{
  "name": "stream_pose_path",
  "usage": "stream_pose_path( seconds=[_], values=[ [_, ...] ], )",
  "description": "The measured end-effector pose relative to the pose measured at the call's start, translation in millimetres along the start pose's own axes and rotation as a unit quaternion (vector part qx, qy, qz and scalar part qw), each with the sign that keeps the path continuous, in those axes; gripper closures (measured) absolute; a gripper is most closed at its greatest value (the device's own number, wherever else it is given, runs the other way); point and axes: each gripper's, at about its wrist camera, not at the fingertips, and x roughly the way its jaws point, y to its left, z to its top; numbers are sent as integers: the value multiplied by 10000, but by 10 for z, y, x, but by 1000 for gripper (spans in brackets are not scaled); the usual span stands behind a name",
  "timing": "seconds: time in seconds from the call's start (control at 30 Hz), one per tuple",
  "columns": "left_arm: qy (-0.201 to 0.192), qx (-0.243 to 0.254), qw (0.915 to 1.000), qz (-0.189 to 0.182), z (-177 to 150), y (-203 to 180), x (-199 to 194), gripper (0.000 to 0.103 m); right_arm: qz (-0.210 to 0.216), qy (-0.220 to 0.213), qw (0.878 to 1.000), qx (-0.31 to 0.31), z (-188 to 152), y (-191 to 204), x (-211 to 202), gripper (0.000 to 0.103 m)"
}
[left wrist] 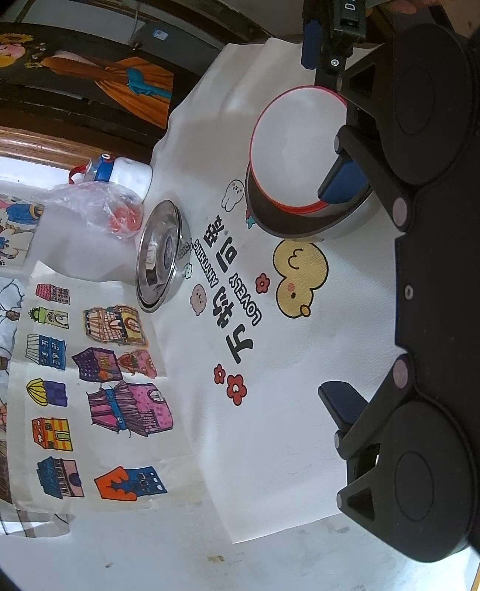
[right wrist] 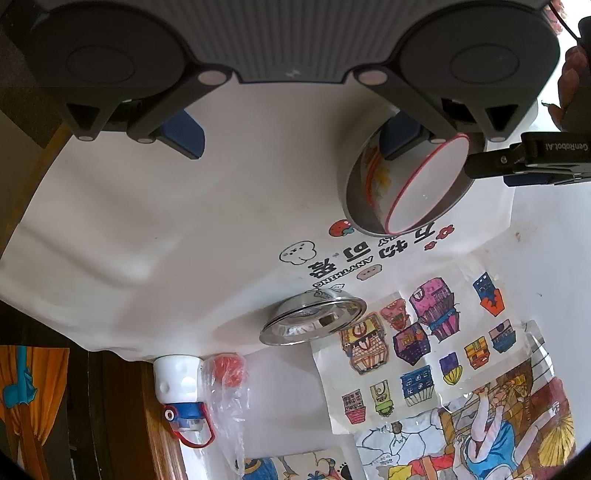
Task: Organize plates and bowls
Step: 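Close both grippers on the rim of the large steel bowl holding the white bowls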
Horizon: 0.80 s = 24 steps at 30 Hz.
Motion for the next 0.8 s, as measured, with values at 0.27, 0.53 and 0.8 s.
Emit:
stream_pose_path(
  seconds=[0.27, 0.53, 0.8],
  values=[
    [4, 0, 10000, 10, 23, -7, 16, 2, -64, 13, 10000, -9, 10, 14, 12, 0],
    [185, -99, 9987, -474, 35, -57, 35, 24, 17, 10, 10000, 31, 9, 11, 14, 9],
    [422, -111, 9952, -877, 38, -204, 135, 49, 201, 26, 9997, 126, 9, -27, 19, 13]
  ],
)
